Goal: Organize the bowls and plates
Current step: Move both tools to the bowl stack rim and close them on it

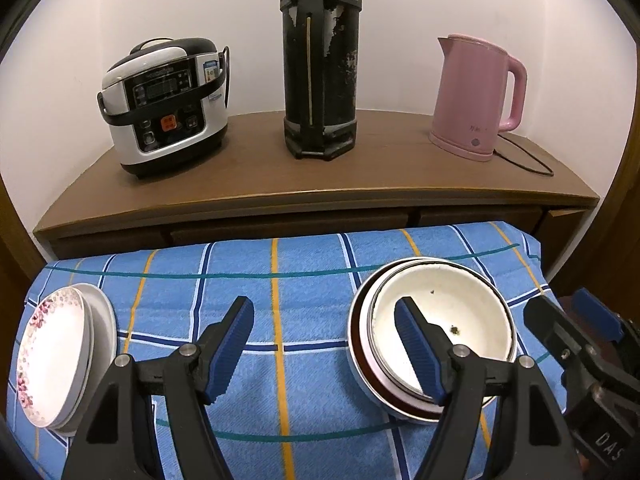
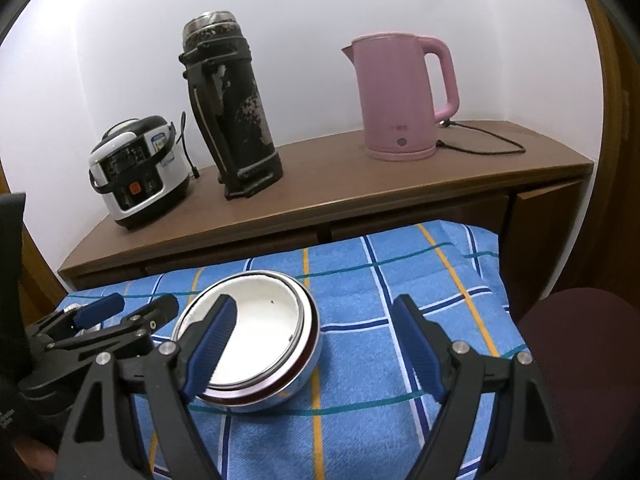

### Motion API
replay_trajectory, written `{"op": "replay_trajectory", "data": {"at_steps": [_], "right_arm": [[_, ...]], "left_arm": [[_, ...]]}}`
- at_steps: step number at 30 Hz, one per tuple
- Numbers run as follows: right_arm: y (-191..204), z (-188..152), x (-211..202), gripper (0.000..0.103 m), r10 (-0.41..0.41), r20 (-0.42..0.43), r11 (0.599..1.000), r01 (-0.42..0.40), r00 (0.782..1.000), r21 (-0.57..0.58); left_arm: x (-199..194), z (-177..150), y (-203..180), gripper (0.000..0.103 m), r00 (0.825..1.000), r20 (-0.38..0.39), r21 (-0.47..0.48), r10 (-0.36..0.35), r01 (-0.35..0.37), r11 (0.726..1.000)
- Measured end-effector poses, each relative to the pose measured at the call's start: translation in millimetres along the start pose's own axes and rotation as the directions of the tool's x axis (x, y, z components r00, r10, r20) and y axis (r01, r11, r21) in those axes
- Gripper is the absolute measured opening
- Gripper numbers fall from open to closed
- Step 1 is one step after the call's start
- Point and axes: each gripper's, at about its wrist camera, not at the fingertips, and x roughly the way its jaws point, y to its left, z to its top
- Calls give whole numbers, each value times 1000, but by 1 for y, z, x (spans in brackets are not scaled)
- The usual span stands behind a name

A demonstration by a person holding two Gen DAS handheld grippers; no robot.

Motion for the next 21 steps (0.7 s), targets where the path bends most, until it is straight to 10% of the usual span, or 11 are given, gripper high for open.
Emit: {"op": "replay_trajectory", "data": {"at_steps": [21], "right_arm": [[-6,0,31,64,26,-78,998,-22,997,53]], "left_arm": [[27,8,-9,75,998,-56,-4,11,-11,1000]]}}
